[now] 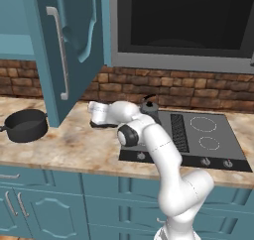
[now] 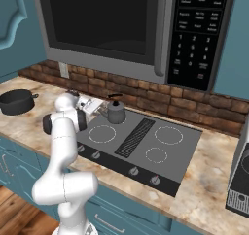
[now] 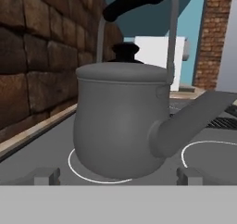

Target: Pick the kettle from the cabinet and place it on a stove burner. Then pick the pot from the counter and place it on another stove burner. Finally, turn both burners on.

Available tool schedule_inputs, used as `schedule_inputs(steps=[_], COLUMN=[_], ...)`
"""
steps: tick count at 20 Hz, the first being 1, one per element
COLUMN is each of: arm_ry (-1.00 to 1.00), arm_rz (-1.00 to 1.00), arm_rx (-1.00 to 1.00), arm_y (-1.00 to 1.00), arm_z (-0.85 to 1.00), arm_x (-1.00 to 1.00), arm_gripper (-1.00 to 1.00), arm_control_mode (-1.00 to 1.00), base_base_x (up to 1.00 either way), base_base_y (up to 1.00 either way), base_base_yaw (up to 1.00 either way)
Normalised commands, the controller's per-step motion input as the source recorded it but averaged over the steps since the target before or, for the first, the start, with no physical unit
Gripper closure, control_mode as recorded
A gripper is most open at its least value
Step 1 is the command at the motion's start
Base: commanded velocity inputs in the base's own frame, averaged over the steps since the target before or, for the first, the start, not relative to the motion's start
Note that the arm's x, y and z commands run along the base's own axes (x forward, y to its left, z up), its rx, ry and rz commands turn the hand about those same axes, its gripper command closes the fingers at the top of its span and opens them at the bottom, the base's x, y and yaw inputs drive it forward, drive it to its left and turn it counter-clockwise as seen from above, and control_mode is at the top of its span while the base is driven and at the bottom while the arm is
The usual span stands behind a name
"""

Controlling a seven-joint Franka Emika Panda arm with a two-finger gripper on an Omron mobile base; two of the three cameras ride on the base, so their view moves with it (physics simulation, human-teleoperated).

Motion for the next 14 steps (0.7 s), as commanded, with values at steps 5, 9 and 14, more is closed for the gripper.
schedule_inputs(steps=[5,9,14], arm_ry=[-0.01,-0.01,-0.02], arm_rz=[0.00,0.00,0.00], arm_rx=[0.00,0.00,0.00], arm_y=[0.21,0.19,0.15], arm_z=[0.05,0.12,0.15], arm_x=[-0.17,-0.20,-0.24], arm_gripper=[-1.00,-1.00,-1.00], arm_control_mode=[-1.00,-1.00,-1.00], base_base_x=[0.00,0.00,0.00], base_base_y=[0.00,0.00,0.00], base_base_yaw=[0.00,0.00,0.00])
